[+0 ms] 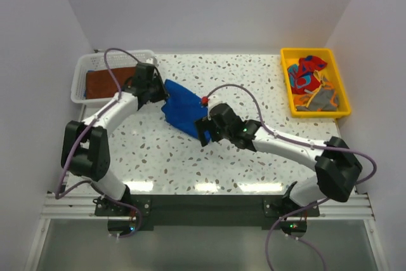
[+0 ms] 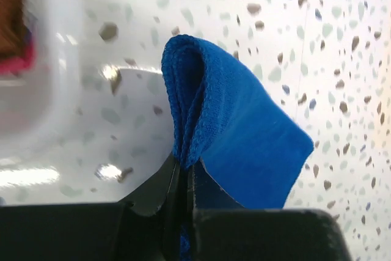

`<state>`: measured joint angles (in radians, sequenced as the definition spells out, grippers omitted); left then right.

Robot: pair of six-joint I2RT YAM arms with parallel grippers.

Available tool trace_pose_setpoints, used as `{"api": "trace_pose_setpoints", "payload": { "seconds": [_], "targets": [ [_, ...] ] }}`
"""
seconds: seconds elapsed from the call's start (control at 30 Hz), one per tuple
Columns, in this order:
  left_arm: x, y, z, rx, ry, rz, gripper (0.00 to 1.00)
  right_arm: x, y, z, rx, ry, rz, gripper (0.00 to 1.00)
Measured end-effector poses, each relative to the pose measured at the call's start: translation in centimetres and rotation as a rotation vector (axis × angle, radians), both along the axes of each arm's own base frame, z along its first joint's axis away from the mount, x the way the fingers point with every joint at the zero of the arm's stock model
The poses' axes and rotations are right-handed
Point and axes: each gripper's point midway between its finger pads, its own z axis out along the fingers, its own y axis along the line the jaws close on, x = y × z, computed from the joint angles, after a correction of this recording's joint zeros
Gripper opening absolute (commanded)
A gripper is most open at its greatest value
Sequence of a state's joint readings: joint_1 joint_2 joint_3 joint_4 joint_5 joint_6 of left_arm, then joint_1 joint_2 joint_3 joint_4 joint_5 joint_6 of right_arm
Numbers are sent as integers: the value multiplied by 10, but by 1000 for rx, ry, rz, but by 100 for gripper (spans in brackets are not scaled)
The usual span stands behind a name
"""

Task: Fold and stack the towels
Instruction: Neatly place the folded towel into the bin

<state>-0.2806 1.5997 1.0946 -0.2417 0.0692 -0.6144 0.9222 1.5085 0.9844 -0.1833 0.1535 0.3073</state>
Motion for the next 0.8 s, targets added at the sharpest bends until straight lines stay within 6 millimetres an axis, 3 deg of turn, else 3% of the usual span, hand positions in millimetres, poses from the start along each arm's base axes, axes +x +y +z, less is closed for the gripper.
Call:
{"api": "trace_pose_setpoints", "payload": {
  "seconds": [0.13, 0.27, 0.43, 0.6, 0.8],
  "targets": [
    [47, 39, 34, 85, -44, 57, 0, -3, -41, 6, -65, -15, -66, 99],
    [90, 80, 65, 178, -82, 119, 0, -13, -63, 1, -125, -6, -80, 99],
    [130, 116, 87, 272, -93, 159, 0, -18, -78, -6, -190, 2, -84, 99],
    [147, 152, 98, 360, -81, 183, 0, -15, -90, -9, -239, -4, -90, 99],
    [150, 203, 111, 457, -69, 238, 0, -9, -99, -9, -279, 5, -103, 99]
  ]
}}
